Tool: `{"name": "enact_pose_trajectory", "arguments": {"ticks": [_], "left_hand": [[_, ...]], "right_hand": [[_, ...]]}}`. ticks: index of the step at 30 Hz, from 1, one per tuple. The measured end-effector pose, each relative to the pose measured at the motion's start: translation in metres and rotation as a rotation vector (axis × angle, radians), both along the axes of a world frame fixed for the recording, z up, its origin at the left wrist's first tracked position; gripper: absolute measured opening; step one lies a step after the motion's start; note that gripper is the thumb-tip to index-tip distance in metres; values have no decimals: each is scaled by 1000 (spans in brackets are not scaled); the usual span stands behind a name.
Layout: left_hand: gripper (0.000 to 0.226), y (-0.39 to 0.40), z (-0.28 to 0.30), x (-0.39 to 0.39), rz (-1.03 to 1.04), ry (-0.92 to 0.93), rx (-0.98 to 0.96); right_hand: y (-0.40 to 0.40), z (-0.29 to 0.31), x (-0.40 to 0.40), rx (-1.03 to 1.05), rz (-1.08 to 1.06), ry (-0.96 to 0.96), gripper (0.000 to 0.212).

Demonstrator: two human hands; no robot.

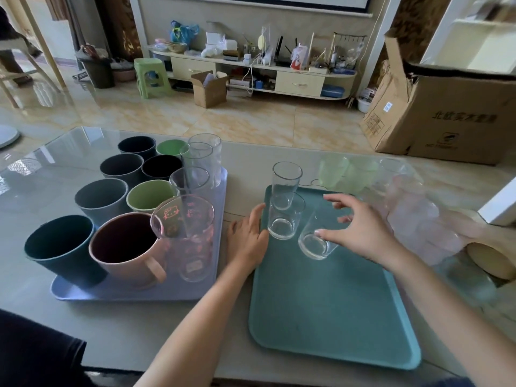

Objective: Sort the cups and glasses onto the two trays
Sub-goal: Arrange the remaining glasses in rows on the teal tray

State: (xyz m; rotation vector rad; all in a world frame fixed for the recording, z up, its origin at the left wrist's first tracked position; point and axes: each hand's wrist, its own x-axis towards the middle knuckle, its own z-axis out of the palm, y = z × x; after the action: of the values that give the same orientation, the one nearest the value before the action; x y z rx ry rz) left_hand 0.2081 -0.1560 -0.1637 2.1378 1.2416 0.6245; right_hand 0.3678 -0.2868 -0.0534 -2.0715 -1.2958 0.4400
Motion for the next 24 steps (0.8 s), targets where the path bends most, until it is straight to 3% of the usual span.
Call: {"name": "enact_pose_trajectory", "arguments": {"ticks": [5, 9, 16, 24], "left_hand": [[65, 2, -4, 3, 8, 27, 18], [66, 4, -7, 5, 16, 33, 26], [51, 9, -14, 6, 6, 8, 33], [49, 6, -12, 5, 5, 31, 57]], "right_hand": [[1, -18, -26, 77, 128, 90, 75], [10, -28, -40, 105, 195, 46, 76], [11, -43, -52, 160, 169, 7, 76], [8, -45, -50, 134, 141, -16, 78]]}}
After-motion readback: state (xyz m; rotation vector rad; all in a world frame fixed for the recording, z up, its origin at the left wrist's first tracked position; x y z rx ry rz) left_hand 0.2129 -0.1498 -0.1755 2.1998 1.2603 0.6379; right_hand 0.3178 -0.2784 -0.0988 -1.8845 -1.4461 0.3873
